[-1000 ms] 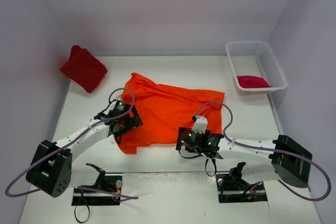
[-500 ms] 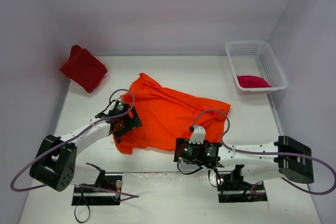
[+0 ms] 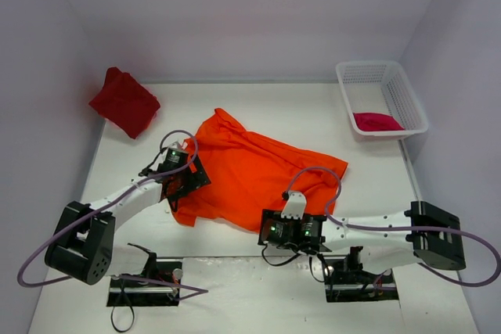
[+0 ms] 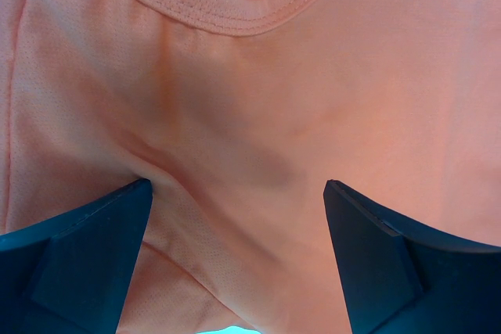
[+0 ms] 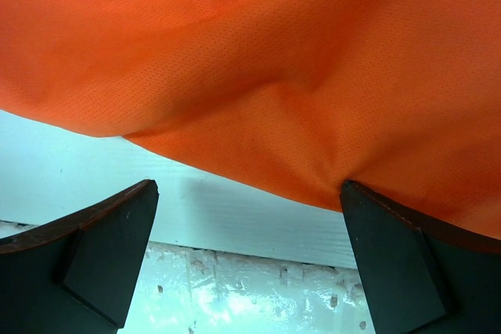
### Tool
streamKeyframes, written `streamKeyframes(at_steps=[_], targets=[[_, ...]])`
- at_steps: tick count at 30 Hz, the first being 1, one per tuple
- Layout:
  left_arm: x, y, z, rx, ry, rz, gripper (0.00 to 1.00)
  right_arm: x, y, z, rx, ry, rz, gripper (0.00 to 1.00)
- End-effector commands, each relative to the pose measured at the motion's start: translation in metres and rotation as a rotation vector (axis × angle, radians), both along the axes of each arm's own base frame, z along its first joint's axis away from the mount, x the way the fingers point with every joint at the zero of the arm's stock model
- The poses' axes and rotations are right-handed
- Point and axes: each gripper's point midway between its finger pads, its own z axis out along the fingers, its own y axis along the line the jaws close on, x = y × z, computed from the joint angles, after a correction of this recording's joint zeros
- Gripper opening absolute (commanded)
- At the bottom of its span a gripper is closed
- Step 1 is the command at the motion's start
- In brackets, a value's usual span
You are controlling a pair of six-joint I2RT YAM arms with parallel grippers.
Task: Fold and stack the t-shirts
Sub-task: Flatten out the tshirt
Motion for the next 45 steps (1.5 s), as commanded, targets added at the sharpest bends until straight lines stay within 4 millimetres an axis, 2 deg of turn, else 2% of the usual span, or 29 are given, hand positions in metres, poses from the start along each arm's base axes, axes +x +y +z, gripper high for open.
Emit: streamKeyframes(at_steps=[1, 4, 5, 7, 8, 9, 10, 11, 14, 15, 17, 18, 20, 21, 24, 28, 29, 31, 32, 33, 35, 36, 39, 40, 42, 43, 44, 45], targets=[[-0.02, 0.008, -0.016, 0.014, 0.062, 0.0, 0.87, 0.0, -0.018, -0.006, -0.085, 0.011, -0.065, 1.0], [-0.028, 0.014, -0.01, 0.025, 0.053, 0.01, 0.87, 0.01, -0.009, 0.011, -0.047, -0.046, -0.071, 1.0], [-0.028, 0.017, -0.007, 0.037, 0.044, 0.019, 0.87, 0.017, 0.002, 0.027, -0.012, -0.082, -0.064, 1.0], [-0.026, 0.018, 0.006, 0.035, 0.011, 0.024, 0.87, 0.036, 0.01, 0.054, -0.011, -0.193, -0.028, 1.0], [-0.024, 0.019, 0.011, 0.036, 0.0, 0.027, 0.87, 0.054, 0.018, 0.076, 0.011, -0.231, -0.047, 1.0], [-0.023, 0.018, 0.016, 0.033, -0.008, 0.027, 0.87, 0.064, 0.021, 0.082, -0.013, -0.246, -0.038, 1.0], [-0.018, 0.016, 0.024, 0.025, -0.025, 0.027, 0.87, 0.074, 0.022, 0.089, -0.032, -0.262, -0.029, 1.0], [-0.018, 0.016, 0.027, 0.026, -0.025, 0.026, 0.87, 0.09, 0.024, 0.106, -0.054, -0.298, -0.011, 1.0], [-0.011, 0.015, 0.04, 0.022, -0.048, 0.027, 0.87, 0.113, 0.022, 0.129, -0.128, -0.382, 0.021, 1.0], [-0.012, 0.016, 0.043, 0.026, -0.053, 0.029, 0.87, 0.125, 0.021, 0.144, -0.121, -0.404, 0.003, 1.0], [-0.013, 0.017, 0.047, 0.023, -0.059, 0.034, 0.87, 0.135, 0.012, 0.157, -0.128, -0.432, -0.005, 1.0], [-0.014, 0.017, 0.051, 0.018, -0.07, 0.036, 0.87, 0.145, 0.001, 0.16, -0.136, -0.434, -0.038, 1.0], [-0.016, 0.017, 0.053, 0.013, -0.075, 0.04, 0.87, 0.153, -0.011, 0.162, -0.137, -0.427, -0.058, 1.0], [-0.018, 0.019, 0.054, 0.016, -0.076, 0.041, 0.87, 0.158, -0.024, 0.163, -0.143, -0.427, -0.085, 1.0], [-0.019, 0.019, 0.058, 0.012, -0.084, 0.045, 0.87, 0.162, -0.04, 0.166, -0.132, -0.428, -0.111, 1.0], [-0.003, 0.014, 0.072, -0.006, -0.138, 0.039, 0.87, 0.184, -0.073, 0.16, -0.153, -0.398, -0.189, 1.0], [0.002, 0.012, 0.072, 0.001, -0.134, 0.031, 0.87, 0.188, -0.075, 0.158, -0.155, -0.391, -0.189, 1.0], [0.016, 0.006, 0.089, -0.007, -0.166, 0.018, 0.87, 0.195, -0.072, 0.158, -0.126, -0.385, -0.169, 1.0], [0.021, 0.004, 0.089, 0.001, -0.16, 0.005, 0.87, 0.2, -0.073, 0.156, -0.124, -0.38, -0.171, 1.0], [0.03, 0.0, 0.102, -0.008, -0.192, 0.0, 0.87, 0.202, -0.07, 0.156, -0.107, -0.378, -0.162, 1.0], [0.041, -0.005, 0.108, -0.011, -0.209, -0.015, 0.87, 0.205, -0.071, 0.151, -0.113, -0.368, -0.162, 1.0], [0.052, -0.009, 0.12, -0.022, -0.25, -0.023, 0.87, 0.206, -0.071, 0.15, -0.11, -0.364, -0.163, 1.0], [0.067, -0.016, 0.122, -0.028, -0.26, -0.035, 0.87, 0.204, -0.074, 0.143, -0.102, -0.349, -0.172, 1.0], [0.075, -0.021, 0.131, -0.039, -0.283, -0.043, 0.87, 0.203, -0.076, 0.141, -0.1, -0.345, -0.177, 0.99], [0.086, -0.029, 0.122, -0.041, -0.256, -0.069, 0.87, 0.198, -0.083, 0.136, -0.095, -0.337, -0.197, 0.98], [0.095, -0.034, 0.128, -0.052, -0.273, -0.079, 0.87, 0.197, -0.083, 0.134, -0.086, -0.332, -0.198, 0.98], [0.101, -0.038, 0.118, -0.051, -0.252, -0.087, 0.87, 0.195, -0.085, 0.134, -0.079, -0.331, -0.203, 0.98], [0.106, -0.042, 0.117, -0.061, -0.253, -0.092, 0.87, 0.193, -0.086, 0.133, -0.072, -0.327, -0.21, 0.98]])
